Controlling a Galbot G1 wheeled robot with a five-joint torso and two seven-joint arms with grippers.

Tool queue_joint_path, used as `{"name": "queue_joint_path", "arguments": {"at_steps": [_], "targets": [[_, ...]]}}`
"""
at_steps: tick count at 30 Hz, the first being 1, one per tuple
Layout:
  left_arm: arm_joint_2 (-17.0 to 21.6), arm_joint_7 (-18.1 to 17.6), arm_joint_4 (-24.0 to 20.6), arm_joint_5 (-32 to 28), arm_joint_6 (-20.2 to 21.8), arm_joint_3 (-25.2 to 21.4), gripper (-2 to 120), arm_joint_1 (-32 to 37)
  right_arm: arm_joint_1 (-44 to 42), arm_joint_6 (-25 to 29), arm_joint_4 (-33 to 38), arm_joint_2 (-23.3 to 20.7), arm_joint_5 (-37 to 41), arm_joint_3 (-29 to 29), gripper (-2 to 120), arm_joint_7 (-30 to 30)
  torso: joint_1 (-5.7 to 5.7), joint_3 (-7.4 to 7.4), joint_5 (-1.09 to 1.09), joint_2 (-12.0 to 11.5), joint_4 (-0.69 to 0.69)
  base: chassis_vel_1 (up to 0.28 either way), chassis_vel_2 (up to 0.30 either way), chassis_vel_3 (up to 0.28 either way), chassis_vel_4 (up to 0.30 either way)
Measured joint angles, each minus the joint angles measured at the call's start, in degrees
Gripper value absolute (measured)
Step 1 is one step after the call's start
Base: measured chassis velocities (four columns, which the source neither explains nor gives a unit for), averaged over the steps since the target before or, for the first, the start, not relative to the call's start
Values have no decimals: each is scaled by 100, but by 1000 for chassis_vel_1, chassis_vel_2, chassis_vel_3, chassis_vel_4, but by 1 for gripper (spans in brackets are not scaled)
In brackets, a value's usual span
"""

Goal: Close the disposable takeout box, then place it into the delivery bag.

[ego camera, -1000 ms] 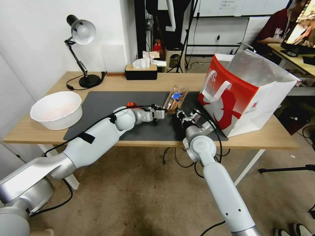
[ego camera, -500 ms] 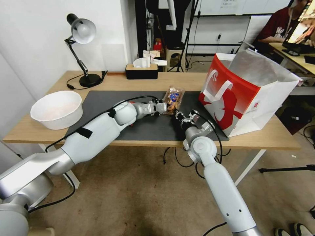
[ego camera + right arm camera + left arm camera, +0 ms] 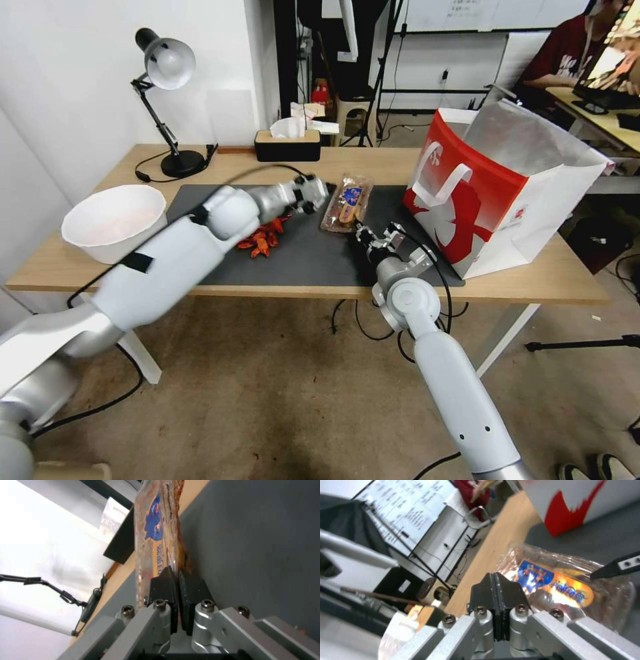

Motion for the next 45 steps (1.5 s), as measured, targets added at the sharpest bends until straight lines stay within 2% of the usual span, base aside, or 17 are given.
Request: {"name": "queue_joint_path", "arguments": {"at_steps": [3, 5, 7, 8, 11, 12, 15, 16, 18, 19, 23, 24, 27, 28, 32, 38, 45], "targets": [[541, -136, -620, -757, 210, -591, 0, 548, -26, 15, 89, -138, -1, 9, 1, -50, 0, 0, -1, 0, 1, 0, 0, 0, 0], [634, -173, -747, -863, 243, -764, 0, 713, -33, 17, 107, -164, -1, 14, 1, -66, 0, 0, -1, 0, 1, 0, 0, 0, 0], [830, -304, -1110, -1093, 328, -1321, 0, 1244, -44, 21, 133, -220, -10, 29, 1, -109, -1, 0, 2, 0, 0, 0, 0, 0, 0], [830, -304, -1110, -1093, 328, -1321, 0, 1244, -44, 21, 133, -220, -10, 29, 1, -109, -1, 0, 2, 0, 0, 0, 0, 0, 0], [973, -548, -1584, -1254, 410, -2156, 0, 2251, -48, 39, 149, -253, -60, 21, 1, -175, -1, -1, 2, 0, 0, 0, 0, 0, 0], [973, -548, -1584, -1254, 410, -2156, 0, 2251, -48, 39, 149, -253, -60, 21, 1, -175, -1, -1, 2, 0, 0, 0, 0, 0, 0], [1012, -724, -1974, -1204, 428, -2711, 0, 3163, -60, 48, 184, -264, -115, 11, 1, -226, -1, 0, 1, 0, 1, 0, 0, 0, 0], [1012, -724, -1974, -1204, 428, -2711, 0, 3163, -60, 48, 184, -264, -115, 11, 1, -226, -1, 0, 1, 0, 1, 0, 0, 0, 0], [980, -818, -2228, -1086, 433, -3147, 0, 3744, -62, 49, 203, -268, -147, 16, 1, -266, -1, 0, 0, 0, 0, 0, 0, 0, 0], [980, -818, -2228, -1086, 433, -3147, 0, 3744, -62, 49, 203, -268, -147, 16, 1, -266, -1, 0, 0, 0, 0, 0, 0, 0, 0], [715, -1001, -2563, -852, 430, -4082, 0, 4738, -70, 50, 227, -292, -189, -2, 1, -331, -1, 0, 3, 0, -2, 0, 0, 0, 0], [715, -1001, -2563, -852, 430, -4082, 0, 4738, -70, 50, 227, -292, -189, -2, 1, -331, -1, 0, 3, 0, -2, 0, 0, 0, 0], [383, -1112, -2781, -727, 407, -4734, 0, 5477, -98, 51, 280, -289, -208, -4, 1, -370, -1, 0, 1, 0, 0, 0, 0, 0, 0], [383, -1112, -2781, -727, 407, -4734, 0, 5477, -98, 51, 280, -289, -208, -4, 1, -370, -1, 0, 1, 0, 0, 0, 0, 0, 0], [-148, -1144, -3026, -462, 199, -5445, 0, 6447, -169, 52, 347, -318, -234, 1, 1, -438, -1, 0, 0, 0, 1, 0, 0, 0, 0], [-548, -1135, -3151, -291, -48, -5848, 0, 7108, -195, 53, 396, -358, -264, 0, 1, -497, -1, 0, 3, 0, -1, 0, 0, 0, 0], [-799, -1179, -3224, -254, -197, -5980, 0, 7403, -216, 53, 445, -389, -266, 21, 1, -502, -1, 0, 2, 0, 0, 0, 0, 0, 0]]}}
